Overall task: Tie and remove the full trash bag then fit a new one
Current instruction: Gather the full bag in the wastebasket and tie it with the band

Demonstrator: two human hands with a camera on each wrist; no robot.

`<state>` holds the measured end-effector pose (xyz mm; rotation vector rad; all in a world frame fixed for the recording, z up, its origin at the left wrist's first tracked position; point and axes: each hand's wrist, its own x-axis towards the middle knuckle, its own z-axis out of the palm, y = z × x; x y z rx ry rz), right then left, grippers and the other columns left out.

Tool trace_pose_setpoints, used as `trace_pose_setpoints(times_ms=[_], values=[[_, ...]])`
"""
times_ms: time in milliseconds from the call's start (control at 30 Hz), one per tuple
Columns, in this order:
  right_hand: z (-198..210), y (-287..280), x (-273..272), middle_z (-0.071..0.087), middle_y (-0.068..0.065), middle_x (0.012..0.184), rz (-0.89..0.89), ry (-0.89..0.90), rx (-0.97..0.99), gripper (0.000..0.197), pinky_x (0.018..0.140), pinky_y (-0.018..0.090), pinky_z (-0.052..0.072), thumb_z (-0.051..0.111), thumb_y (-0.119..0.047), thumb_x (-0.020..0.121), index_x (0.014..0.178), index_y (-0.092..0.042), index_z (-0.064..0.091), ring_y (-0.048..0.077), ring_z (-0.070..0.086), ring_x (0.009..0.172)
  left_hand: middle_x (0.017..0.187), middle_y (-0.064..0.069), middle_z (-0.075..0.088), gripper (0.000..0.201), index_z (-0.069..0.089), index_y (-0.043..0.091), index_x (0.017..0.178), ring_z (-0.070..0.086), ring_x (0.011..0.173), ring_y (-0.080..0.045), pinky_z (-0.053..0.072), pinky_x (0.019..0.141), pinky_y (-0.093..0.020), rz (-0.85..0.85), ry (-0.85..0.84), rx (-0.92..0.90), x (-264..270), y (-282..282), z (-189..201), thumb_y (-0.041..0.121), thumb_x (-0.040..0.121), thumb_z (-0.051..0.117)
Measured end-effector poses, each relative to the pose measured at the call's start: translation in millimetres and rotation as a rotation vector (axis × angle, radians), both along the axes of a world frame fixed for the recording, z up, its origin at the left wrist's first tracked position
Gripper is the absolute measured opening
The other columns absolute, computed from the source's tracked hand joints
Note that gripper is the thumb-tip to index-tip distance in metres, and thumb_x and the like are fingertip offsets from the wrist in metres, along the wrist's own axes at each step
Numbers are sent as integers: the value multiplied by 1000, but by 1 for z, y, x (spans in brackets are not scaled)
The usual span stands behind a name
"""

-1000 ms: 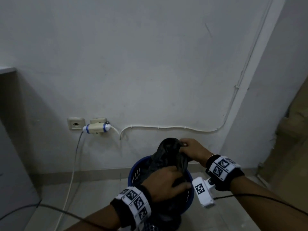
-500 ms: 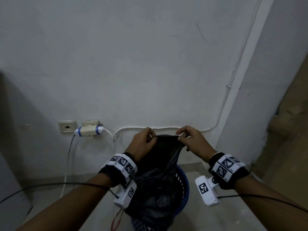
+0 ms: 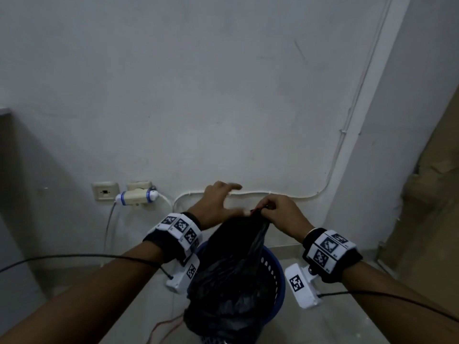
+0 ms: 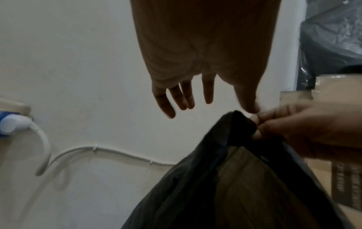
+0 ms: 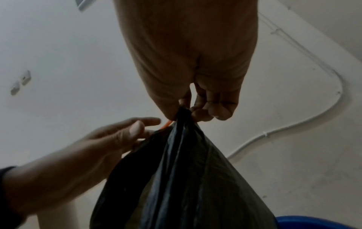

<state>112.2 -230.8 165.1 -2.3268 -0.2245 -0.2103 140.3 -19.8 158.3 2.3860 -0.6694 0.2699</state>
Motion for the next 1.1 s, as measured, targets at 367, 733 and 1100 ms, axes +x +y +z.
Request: trace_pose_setpoints(times_ms=[367,733,1100], values=[[15,6,-2,67,3,77,58,-81,-116,10,61,34,48,68,-32,88,87,-22,66,19,62,69,96,2,74,18,72,20,102,63,79,-10,50,77,-26,-24,-93,-90,-3,-20,-7,26,92,59],[89,29,-7,70,6,77,89,-247,120,7,59,30,52,66,-16,88,86,-9,67,18,67,68,104,6,72,24,63,21,105,65,104,-11,50,96,-41,-212,133,-514,-11,-34,16,40,92,56],[191,15,-20,63,13,77,113,-492,566,4,58,31,57,59,-4,92,94,0,60,22,65,64,98,7,72,23,66,16,98,63,94,-3,41,81,-3,-159,56,-313,-7,-27,24,20,101,43]])
